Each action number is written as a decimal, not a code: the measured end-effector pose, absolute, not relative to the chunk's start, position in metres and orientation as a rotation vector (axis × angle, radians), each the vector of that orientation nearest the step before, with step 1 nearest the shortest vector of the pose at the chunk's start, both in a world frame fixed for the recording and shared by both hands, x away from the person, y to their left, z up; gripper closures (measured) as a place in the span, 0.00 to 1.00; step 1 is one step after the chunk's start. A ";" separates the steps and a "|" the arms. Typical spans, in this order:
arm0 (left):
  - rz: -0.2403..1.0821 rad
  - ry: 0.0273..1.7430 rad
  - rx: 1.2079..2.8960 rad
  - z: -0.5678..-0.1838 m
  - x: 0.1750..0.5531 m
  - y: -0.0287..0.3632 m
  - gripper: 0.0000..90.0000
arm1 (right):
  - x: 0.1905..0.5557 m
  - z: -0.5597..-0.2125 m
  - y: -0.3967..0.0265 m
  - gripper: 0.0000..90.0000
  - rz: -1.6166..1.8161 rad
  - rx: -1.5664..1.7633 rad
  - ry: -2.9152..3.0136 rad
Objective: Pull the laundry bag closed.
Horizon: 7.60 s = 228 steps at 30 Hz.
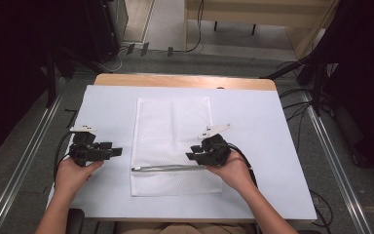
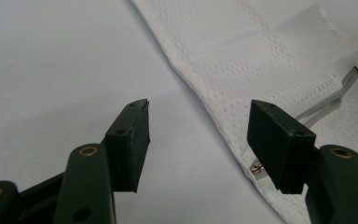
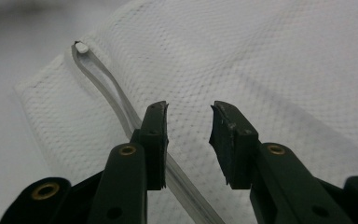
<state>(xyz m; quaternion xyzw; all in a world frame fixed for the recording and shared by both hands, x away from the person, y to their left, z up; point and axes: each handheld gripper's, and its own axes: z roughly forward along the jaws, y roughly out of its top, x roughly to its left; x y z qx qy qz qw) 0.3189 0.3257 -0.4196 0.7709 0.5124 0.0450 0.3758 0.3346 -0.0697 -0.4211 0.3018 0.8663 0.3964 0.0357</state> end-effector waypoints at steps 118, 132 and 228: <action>0.004 1.145 2.070 -0.429 0.307 0.321 0.53 | 0.337 -0.442 0.086 0.98 1.267 0.681 2.847; -0.086 1.057 2.130 -0.437 0.307 0.303 0.56 | 0.338 -0.432 0.083 0.98 1.323 0.684 2.832; -0.133 1.009 2.198 -0.433 0.312 0.297 0.99 | 0.352 -0.441 0.031 0.98 1.258 0.648 2.912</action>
